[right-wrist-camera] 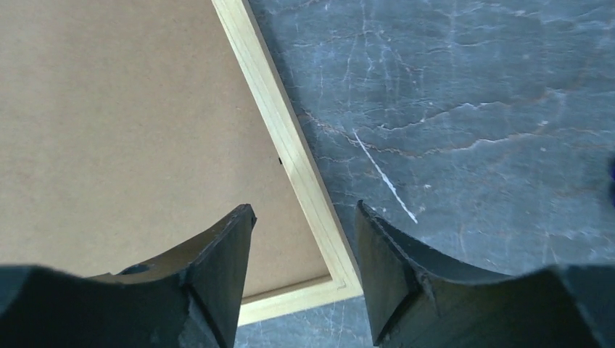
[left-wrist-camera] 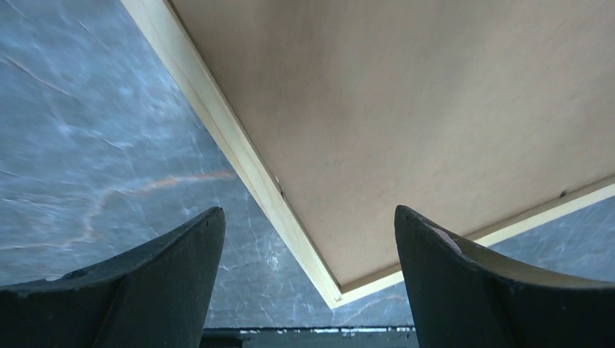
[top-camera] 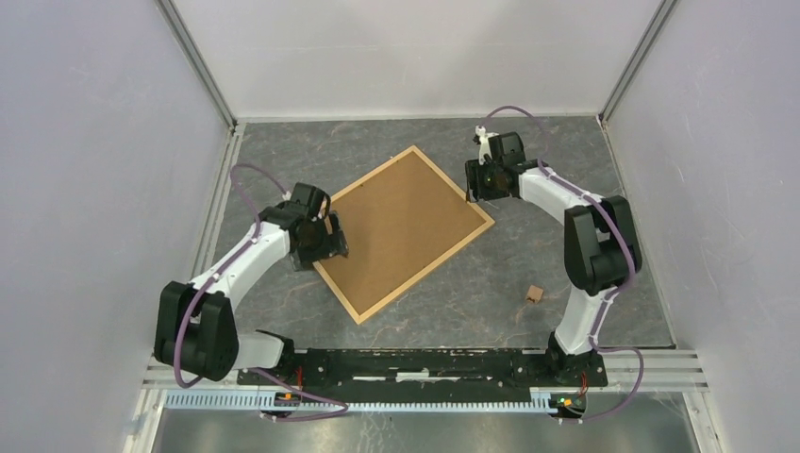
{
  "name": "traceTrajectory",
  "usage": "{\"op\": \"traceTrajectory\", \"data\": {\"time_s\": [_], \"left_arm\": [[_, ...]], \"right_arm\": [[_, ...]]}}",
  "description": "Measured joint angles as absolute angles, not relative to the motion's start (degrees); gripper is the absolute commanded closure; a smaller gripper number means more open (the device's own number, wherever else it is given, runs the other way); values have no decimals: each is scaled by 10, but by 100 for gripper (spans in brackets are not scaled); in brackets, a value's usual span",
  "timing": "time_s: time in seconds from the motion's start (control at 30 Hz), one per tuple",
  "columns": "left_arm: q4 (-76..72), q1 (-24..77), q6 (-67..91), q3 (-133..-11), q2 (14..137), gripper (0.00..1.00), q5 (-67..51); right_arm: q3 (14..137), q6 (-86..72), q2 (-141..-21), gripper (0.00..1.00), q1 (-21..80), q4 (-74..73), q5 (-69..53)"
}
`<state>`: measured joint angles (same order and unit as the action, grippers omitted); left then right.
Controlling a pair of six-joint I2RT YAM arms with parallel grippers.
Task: Put the photo into the frame
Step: Adjust the photo frame at the center of the board.
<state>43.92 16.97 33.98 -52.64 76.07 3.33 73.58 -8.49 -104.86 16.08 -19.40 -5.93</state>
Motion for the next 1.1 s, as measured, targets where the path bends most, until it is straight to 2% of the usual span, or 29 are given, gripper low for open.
{"op": "traceTrajectory", "data": {"time_s": [0.07, 0.2, 0.3, 0.37, 0.5, 0.73, 0.9, 1.1], "left_arm": [[427, 167, 352, -489, 761, 13, 5], [406, 162, 368, -476, 783, 31, -37], [388, 155, 381, -474, 803, 36, -47], [384, 152, 386, -474, 809, 36, -47], [380, 149, 395, -473, 811, 27, -44], [407, 149, 400, -473, 762, 26, 21], [420, 145, 409, -467, 721, 19, 63], [412, 111, 418, -431, 749, 20, 46]], "right_arm": [[747, -80, -1075, 44, 161, -199, -63], [742, -73, -1088, 48, 162, -215, -72], [724, -70, -1084, 48, 162, -207, -82], [696, -66, -1074, 48, 162, -189, -84], [648, -65, -1049, 49, 161, -166, -90], [613, -67, -1037, 58, 160, -136, -92], [564, -76, -1006, 62, 161, -99, -85], [465, -96, -931, 67, 161, -52, -84]]}}
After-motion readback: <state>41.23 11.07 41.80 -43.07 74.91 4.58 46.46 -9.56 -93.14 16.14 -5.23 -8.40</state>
